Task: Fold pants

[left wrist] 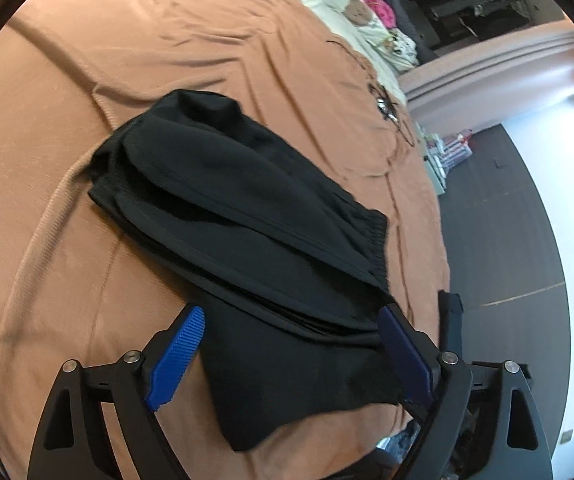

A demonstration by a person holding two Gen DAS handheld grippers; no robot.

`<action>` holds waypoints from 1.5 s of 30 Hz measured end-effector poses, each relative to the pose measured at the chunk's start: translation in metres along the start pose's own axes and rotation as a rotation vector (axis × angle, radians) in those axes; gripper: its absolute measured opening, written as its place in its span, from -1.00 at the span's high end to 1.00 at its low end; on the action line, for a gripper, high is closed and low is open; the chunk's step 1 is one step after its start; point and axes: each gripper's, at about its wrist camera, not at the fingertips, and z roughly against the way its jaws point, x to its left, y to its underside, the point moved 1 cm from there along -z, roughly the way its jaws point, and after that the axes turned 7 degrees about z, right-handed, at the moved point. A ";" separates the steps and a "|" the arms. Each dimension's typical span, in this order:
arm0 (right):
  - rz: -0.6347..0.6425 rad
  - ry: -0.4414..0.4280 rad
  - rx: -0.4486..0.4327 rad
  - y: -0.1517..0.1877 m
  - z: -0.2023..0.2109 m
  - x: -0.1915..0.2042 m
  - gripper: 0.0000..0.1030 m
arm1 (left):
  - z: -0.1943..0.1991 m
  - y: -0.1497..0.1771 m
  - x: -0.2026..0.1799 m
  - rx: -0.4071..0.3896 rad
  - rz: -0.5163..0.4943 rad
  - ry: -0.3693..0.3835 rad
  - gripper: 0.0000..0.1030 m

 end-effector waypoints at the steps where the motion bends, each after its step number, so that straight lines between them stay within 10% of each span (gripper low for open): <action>1: 0.004 0.003 0.000 -0.001 -0.003 0.002 -0.55 | -0.002 -0.002 0.003 0.003 0.009 0.002 -0.74; 17: 0.066 0.136 0.038 -0.004 -0.027 0.021 -0.55 | 0.004 -0.042 0.024 -0.091 0.057 0.045 -0.71; 24: 0.042 0.140 0.059 -0.001 -0.023 0.013 0.06 | 0.011 -0.063 0.012 -0.140 0.038 0.024 -0.66; 32: 0.057 0.110 0.055 0.000 -0.013 0.009 0.69 | 0.013 -0.085 -0.002 -0.168 0.022 -0.064 0.72; 45: 0.076 0.054 0.047 0.009 0.005 -0.003 0.89 | -0.009 -0.104 -0.087 -0.153 -0.151 -0.042 0.81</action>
